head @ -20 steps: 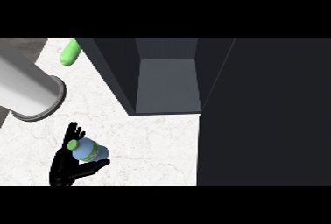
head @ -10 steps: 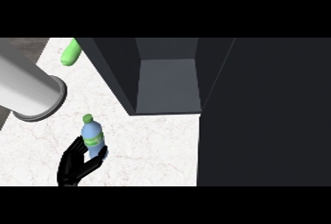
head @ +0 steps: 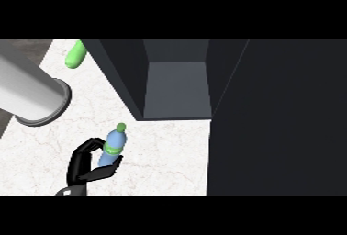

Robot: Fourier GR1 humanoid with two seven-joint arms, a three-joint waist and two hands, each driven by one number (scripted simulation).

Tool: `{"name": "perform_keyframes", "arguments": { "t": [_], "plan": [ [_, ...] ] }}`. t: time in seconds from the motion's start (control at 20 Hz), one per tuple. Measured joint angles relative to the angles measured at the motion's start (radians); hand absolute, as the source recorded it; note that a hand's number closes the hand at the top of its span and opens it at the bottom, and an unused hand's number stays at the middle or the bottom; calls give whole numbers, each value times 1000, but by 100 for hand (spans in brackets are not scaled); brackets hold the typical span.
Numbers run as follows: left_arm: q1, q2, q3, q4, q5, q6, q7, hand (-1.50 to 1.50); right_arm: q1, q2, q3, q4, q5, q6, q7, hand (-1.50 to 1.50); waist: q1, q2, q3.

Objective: Pick up the bottled water, place it into the cabinet and close the cabinet

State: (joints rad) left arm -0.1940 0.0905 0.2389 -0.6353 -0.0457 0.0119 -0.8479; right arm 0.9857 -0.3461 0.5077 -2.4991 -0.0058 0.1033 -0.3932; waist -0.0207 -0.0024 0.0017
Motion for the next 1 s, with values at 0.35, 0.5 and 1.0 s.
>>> {"name": "perform_keyframes", "arguments": {
  "t": [0.35, 0.5, 1.0],
  "plan": [
    [-9, -38, -80, 28, -48, -39, -128, 150, 17, -25, 9, -1, 1, -15, -22, -150, 1, -2, 2],
    [-19, -60, -122, 27, -37, -40, -122, 150, 16, -32, 3, 1, 0, -23, -31, -150, 3, -2, 1],
    [-76, -88, -397, -145, 185, 38, 77, 150, 33, -57, 18, 4, 2, -49, -61, -150, 3, -3, -2]
  ]
}}
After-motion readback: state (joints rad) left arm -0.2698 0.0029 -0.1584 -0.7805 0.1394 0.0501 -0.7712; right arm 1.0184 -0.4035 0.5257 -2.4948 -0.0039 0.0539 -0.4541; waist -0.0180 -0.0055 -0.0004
